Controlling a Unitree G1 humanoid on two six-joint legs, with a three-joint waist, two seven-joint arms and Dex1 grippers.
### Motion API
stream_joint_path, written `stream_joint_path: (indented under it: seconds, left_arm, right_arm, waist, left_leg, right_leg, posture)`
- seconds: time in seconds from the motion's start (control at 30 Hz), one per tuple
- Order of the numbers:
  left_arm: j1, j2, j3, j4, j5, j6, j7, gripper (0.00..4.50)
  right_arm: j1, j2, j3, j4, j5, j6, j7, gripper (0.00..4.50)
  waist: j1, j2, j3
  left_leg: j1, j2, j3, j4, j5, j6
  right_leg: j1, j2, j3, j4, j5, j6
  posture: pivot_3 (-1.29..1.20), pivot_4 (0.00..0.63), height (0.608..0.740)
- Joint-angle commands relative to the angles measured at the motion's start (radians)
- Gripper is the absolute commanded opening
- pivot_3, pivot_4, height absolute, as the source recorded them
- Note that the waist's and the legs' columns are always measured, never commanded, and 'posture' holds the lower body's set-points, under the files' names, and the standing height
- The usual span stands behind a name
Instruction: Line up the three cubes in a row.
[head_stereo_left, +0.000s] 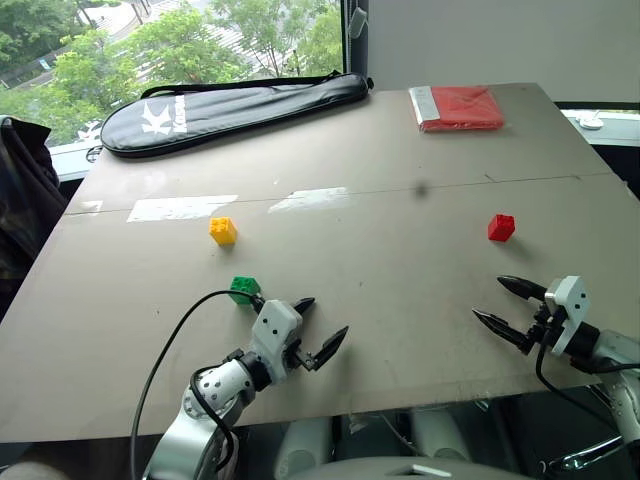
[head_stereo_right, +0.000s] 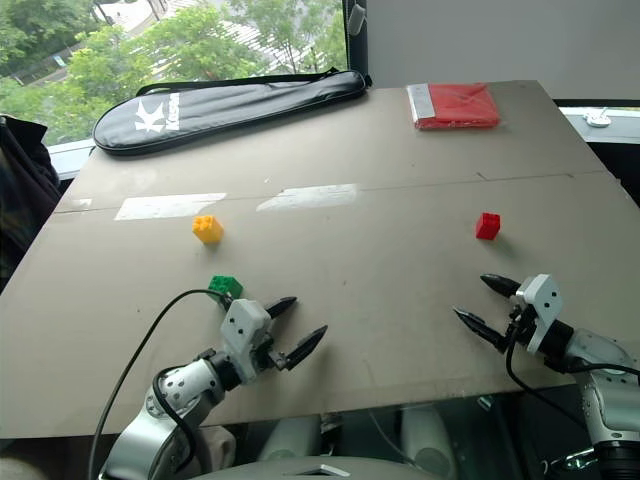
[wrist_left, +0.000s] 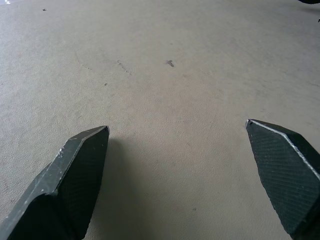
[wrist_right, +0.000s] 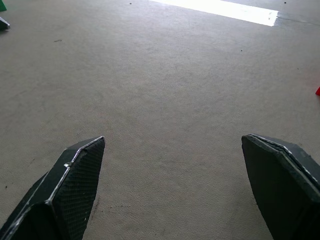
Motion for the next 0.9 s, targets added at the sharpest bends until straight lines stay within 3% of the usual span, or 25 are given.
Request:
stream_joint_path:
  seconds: [0.03, 0.9]
  left_arm:
    - [0.01, 0.005, -0.006, 0.055, 0.018, 0.013, 0.001, 4.47]
    - [0.006, -0.008, -0.036, 0.044, 0.019, 0.003, -0.008, 4.47]
  right_arm:
    - [0.009, -0.001, -0.017, -0.042, 0.011, -0.003, -0.007, 4.5]
    - [0.037, -0.008, -0.067, -0.089, 0.023, 0.037, -0.072, 4.5]
  waist:
    - [0.0, 0.0, 0.0]
    - [0.005, 0.001, -0.001]
  left_leg:
    - [0.0, 0.0, 0.0, 0.0, 0.0, 0.0]
    - [0.0, 0.0, 0.0, 0.0, 0.0, 0.0]
  right_leg:
    - [0.0, 0.0, 0.0, 0.0, 0.0, 0.0]
    - [0.0, 0.0, 0.0, 0.0, 0.0, 0.0]
  posture:
    - [0.0, 0.15, 0.701]
    - [0.0, 0.15, 0.701]
